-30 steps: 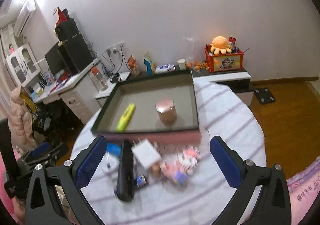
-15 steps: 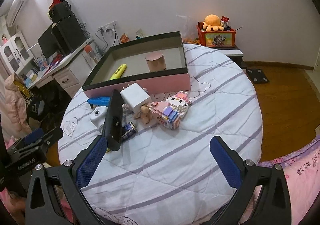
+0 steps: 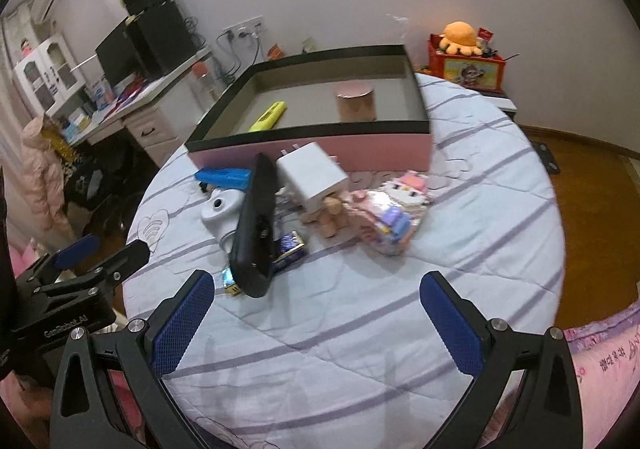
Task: Organize rigid objects
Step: 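Withdraw both tools from the box toward the remaining objects, then grasp the black remote with the right tool while the left tool grasps the white device, then carry the remote and white device into the pink box and release both, then withdraw both tools from the box back over the table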
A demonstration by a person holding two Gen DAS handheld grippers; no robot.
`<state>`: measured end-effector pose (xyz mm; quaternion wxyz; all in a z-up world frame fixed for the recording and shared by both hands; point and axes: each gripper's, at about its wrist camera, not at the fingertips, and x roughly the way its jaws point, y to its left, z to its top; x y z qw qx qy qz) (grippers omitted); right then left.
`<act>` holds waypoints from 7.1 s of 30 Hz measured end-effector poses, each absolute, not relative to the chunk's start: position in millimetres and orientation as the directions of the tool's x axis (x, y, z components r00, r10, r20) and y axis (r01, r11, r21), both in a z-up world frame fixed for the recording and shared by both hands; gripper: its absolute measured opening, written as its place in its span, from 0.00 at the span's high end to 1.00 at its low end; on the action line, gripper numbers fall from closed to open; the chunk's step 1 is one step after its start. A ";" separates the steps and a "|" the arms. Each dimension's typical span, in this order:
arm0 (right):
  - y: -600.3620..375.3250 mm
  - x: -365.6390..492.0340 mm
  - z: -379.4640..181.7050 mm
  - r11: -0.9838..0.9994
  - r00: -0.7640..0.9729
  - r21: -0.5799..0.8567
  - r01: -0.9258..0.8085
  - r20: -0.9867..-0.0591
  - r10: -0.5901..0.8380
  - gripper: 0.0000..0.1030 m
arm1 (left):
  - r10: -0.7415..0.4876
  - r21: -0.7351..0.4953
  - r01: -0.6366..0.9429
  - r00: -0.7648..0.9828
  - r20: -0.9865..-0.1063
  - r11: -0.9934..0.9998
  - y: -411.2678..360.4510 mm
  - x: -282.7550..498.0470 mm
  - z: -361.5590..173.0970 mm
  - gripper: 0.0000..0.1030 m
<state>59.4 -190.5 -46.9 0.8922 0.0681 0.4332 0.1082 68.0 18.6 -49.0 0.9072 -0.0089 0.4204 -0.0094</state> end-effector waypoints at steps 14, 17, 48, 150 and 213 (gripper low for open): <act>-159.6 85.0 -67.9 0.952 0.528 0.226 -0.208 -0.793 0.304 0.33 | -0.031 -0.012 0.035 0.615 -0.788 0.999 19.3 85.5 -73.1 0.01; -155.1 94.4 -74.7 0.952 0.514 0.224 -0.209 -0.802 0.302 0.41 | -0.022 -0.001 0.034 0.611 -0.791 0.999 19.8 90.5 -76.7 0.01; -189.1 73.7 -66.1 0.918 0.530 0.274 -0.289 -0.752 0.391 0.84 | -0.115 -0.090 0.072 0.583 -0.805 0.993 -30.3 133.5 -92.0 0.00; -215.9 265.4 2.5 0.994 0.718 0.087 -0.069 -0.687 0.110 0.22 | -0.121 -0.069 0.104 0.675 -0.728 0.992 -36.7 296.0 -10.7 0.02; -208.7 49.4 -38.7 0.989 0.665 0.139 -0.056 -0.733 0.141 0.21 | -0.106 -0.078 0.072 0.638 -0.763 0.994 3.0 66.8 -50.8 0.00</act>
